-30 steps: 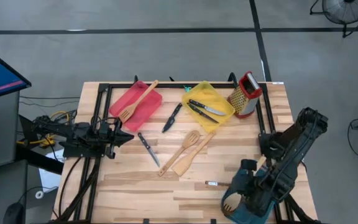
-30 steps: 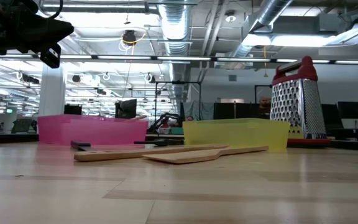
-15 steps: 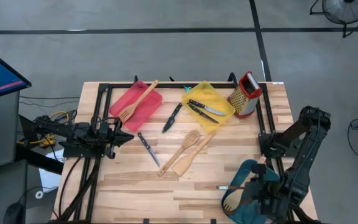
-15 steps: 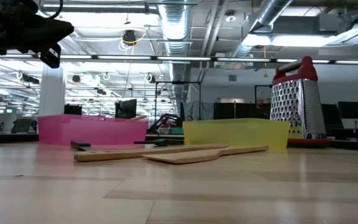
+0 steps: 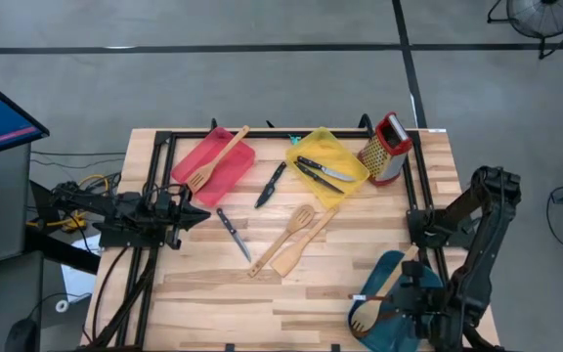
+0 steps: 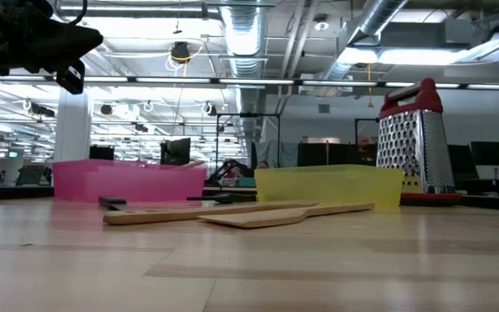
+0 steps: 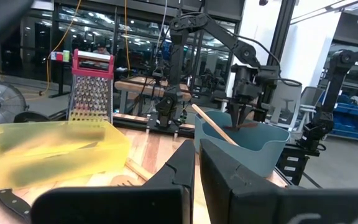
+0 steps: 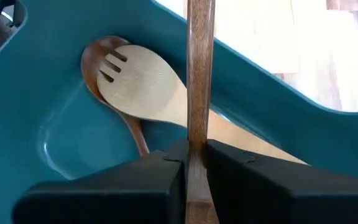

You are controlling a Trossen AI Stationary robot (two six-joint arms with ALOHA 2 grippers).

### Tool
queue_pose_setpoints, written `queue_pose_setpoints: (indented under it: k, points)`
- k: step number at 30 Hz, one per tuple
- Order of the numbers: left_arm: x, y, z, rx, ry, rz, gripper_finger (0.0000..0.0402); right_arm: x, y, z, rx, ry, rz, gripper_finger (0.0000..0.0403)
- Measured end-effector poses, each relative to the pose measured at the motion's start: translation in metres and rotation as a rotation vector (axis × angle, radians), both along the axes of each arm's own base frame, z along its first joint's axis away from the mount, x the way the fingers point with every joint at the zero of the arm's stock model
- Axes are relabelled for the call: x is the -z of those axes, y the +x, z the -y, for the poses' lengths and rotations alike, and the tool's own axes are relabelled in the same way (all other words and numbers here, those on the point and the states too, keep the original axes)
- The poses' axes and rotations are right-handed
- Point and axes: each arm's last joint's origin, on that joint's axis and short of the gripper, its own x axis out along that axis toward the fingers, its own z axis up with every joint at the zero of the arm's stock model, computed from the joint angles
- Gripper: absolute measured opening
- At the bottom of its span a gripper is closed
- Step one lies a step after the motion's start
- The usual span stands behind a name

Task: Pick & Place Kitchen Items
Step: Put the wooden serving spoon into the blue bin

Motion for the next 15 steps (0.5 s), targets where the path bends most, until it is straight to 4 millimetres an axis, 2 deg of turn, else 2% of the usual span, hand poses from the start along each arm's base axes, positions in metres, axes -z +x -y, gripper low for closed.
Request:
queue_pose_setpoints:
  k: [8, 15]
  points:
    - [0.0, 0.0, 0.0, 0.0, -0.001, 0.005, 0.0008, 0.02, -0.001, 0.003, -0.074, 0.017, -0.092, 0.0037]
    - [-0.001, 0.0, 0.0, 0.0, -0.002, 0.006, 0.0008, 0.025, -0.002, 0.005, -0.077, 0.017, -0.12, 0.0042]
